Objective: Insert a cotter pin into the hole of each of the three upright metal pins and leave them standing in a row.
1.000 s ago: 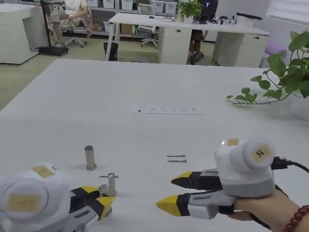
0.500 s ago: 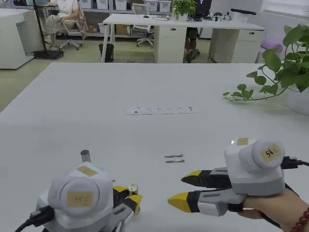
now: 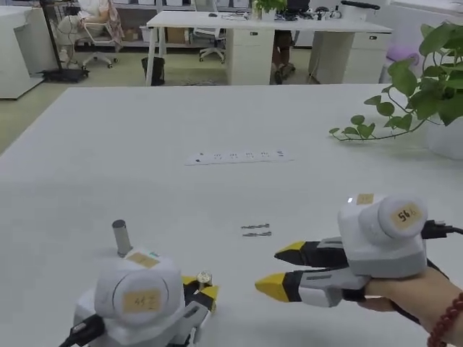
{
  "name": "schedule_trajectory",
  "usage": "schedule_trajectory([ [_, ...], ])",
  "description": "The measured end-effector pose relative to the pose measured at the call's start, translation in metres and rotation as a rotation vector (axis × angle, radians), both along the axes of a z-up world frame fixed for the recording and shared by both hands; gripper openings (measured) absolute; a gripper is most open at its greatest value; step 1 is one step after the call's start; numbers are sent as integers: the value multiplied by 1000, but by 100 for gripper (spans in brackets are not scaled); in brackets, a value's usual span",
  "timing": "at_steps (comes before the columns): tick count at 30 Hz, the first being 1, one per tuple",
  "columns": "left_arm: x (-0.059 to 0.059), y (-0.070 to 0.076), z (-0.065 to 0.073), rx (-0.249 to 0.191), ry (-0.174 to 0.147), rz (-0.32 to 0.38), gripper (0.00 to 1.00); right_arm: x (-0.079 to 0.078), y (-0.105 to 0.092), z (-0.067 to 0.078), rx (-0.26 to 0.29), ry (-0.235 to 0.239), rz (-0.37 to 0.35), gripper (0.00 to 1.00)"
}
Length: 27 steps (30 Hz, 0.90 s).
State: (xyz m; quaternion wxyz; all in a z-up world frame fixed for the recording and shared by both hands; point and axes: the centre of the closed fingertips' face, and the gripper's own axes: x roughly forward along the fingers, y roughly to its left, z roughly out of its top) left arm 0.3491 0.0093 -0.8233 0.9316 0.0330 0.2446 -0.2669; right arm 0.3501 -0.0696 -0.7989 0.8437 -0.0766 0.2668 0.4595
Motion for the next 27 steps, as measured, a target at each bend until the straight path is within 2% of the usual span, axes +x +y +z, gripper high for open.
schedule_trajectory([
  [4, -2, 2, -3, 28, -10, -3, 11, 1, -1, 1, 3, -1, 1, 39],
  [12, -4, 0, -4, 28, -20, -10, 11, 5, -5, 1, -18, -12, 5, 39],
  [20, -4, 0, -3, 13, -13, 7, 12, 12, -4, -1, -38, -19, 14, 39],
  [24, -3, 1, 0, 22, -28, -1, 13, 17, -3, 0, -50, -25, 22, 39],
  [27, -5, 2, 1, 30, -21, -13, 15, 22, -2, 0, -63, -26, 29, 38],
])
